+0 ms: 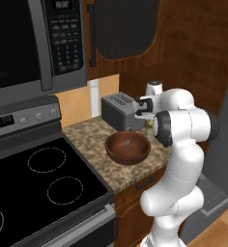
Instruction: Grab a lemon wedge from the fridge and one ice cube from the ice bowl, and put them in the glass of lemonade.
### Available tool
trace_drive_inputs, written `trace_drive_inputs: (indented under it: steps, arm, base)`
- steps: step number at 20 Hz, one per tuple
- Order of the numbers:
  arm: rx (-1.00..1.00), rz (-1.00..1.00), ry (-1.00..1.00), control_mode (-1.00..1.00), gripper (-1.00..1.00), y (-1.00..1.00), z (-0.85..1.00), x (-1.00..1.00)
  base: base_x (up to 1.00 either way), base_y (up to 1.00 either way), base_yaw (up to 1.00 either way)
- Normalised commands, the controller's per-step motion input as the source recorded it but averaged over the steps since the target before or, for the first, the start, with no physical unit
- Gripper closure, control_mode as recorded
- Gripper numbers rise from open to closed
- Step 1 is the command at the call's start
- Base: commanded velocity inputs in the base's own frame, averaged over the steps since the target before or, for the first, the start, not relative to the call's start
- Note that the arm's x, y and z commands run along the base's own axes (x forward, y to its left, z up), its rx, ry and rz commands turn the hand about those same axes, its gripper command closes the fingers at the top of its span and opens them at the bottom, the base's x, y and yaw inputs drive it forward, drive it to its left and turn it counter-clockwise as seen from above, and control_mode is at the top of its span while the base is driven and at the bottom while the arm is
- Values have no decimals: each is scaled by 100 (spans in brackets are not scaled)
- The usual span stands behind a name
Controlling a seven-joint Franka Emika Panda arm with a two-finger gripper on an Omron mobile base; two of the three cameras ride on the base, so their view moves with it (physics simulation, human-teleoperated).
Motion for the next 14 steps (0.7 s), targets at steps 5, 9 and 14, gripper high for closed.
trace_drive_inputs:
  steps: [5,9,14]
  arm:
    - [0,0,0,-100,-100,0,0,0]
    - [0,0,0,-100,-100,0,0,0]
    - [0,0,0,-100,-100,0,0,0]
  base:
    - [0,0,0]
    - [0,0,0]
    - [0,0,0]
